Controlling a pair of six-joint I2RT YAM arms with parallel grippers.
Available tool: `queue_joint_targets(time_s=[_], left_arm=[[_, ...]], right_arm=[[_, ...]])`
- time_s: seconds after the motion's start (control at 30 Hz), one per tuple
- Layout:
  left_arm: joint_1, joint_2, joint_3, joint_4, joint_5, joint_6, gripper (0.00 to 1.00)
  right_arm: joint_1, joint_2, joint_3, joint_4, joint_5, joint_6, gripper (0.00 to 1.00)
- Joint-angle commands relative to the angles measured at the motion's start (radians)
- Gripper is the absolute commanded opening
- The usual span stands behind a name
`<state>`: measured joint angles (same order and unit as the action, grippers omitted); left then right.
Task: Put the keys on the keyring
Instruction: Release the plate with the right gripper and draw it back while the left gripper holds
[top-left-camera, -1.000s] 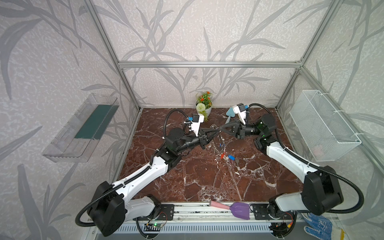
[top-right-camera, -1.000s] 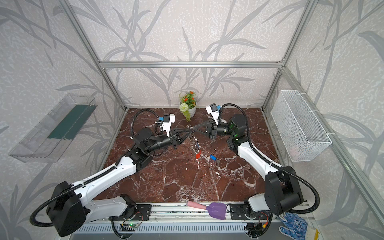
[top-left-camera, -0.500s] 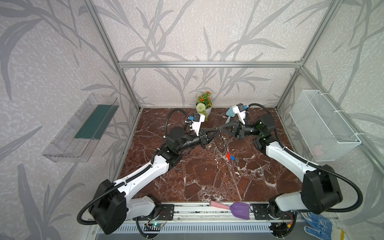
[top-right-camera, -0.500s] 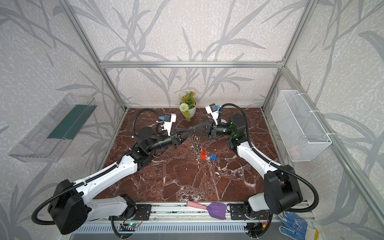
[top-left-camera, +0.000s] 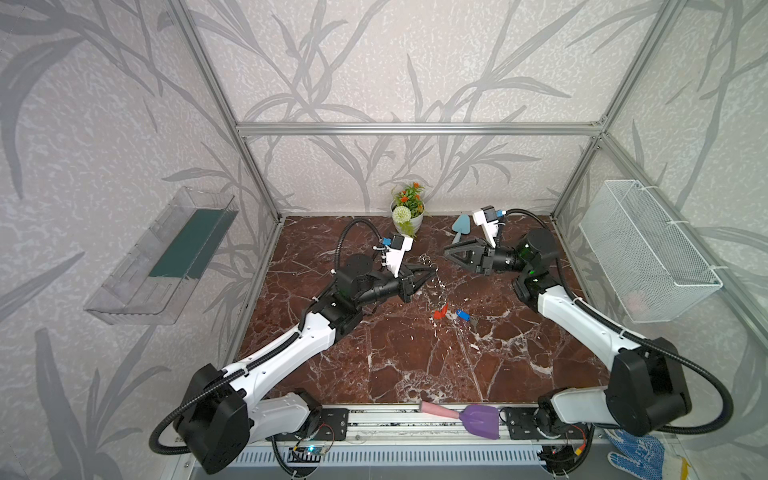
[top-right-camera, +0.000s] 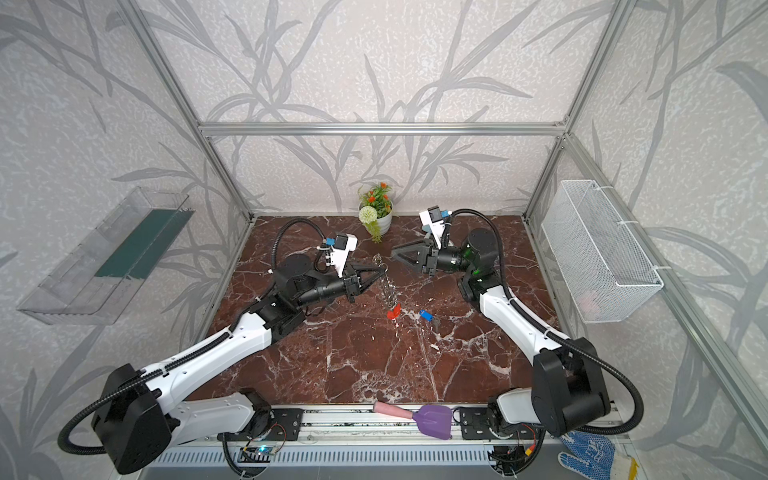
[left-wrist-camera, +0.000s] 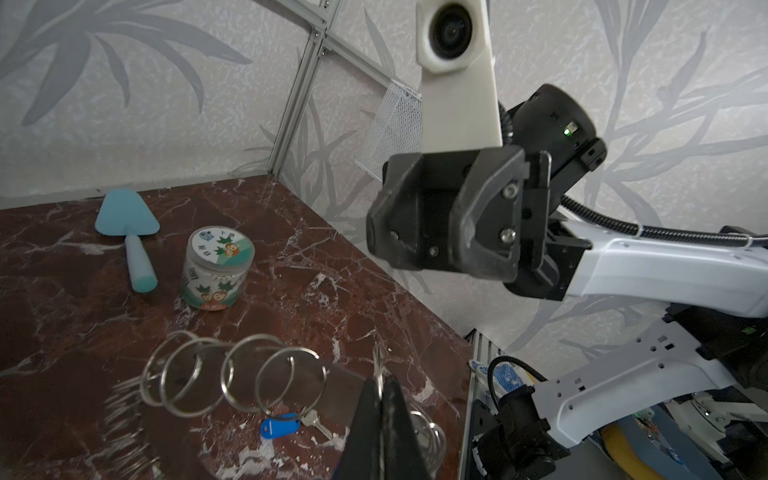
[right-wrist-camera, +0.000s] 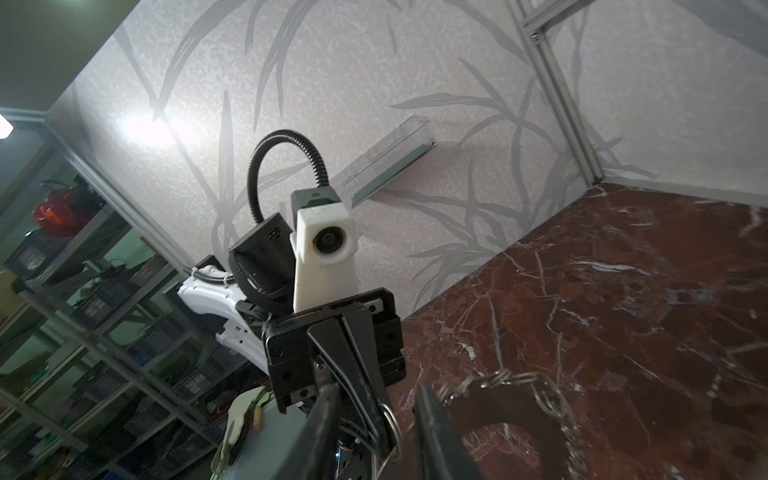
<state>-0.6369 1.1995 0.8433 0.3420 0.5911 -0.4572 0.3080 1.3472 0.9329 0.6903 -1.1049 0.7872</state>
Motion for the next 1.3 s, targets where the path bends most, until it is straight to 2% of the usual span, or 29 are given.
queue_joint_targets(time_s=[0.0, 0.1, 0.27, 0.63, 0.9, 0.97, 1.27], left_arm=[[-0.001, -0.052, 0.054, -0.091, -0.017, 0.079, 0.0], [0.001, -0.058, 0.076, -0.168, -0.023, 0.107, 0.0], [0.003, -0.063, 0.111, -0.284, -0.026, 0.141, 0.0], [0.005, -0.068, 0.165, -0.461, -0.061, 0.189, 0.0], [0.021, -0.119, 0.122, -0.543, -0.126, 0.211, 0.0], [0.026, -0.141, 0.091, -0.542, -0.133, 0.212, 0.0], [0.031, -0.167, 0.038, -0.521, -0.118, 0.213, 0.0]], right_arm=[[-0.006, -0.113, 0.005, -0.226, 0.146, -0.158, 0.4], [-0.006, -0.17, 0.037, -0.484, 0.286, -0.272, 0.42], [-0.006, -0.229, 0.083, -0.802, 0.476, -0.364, 0.44], [-0.003, -0.287, 0.078, -1.214, 0.765, -0.46, 0.47], [0.094, -0.237, 0.012, -1.34, 0.961, -0.462, 0.47], [0.144, -0.2, -0.009, -1.335, 1.015, -0.417, 0.48], [0.222, 0.05, -0.016, -1.261, 1.099, -0.404, 0.47]])
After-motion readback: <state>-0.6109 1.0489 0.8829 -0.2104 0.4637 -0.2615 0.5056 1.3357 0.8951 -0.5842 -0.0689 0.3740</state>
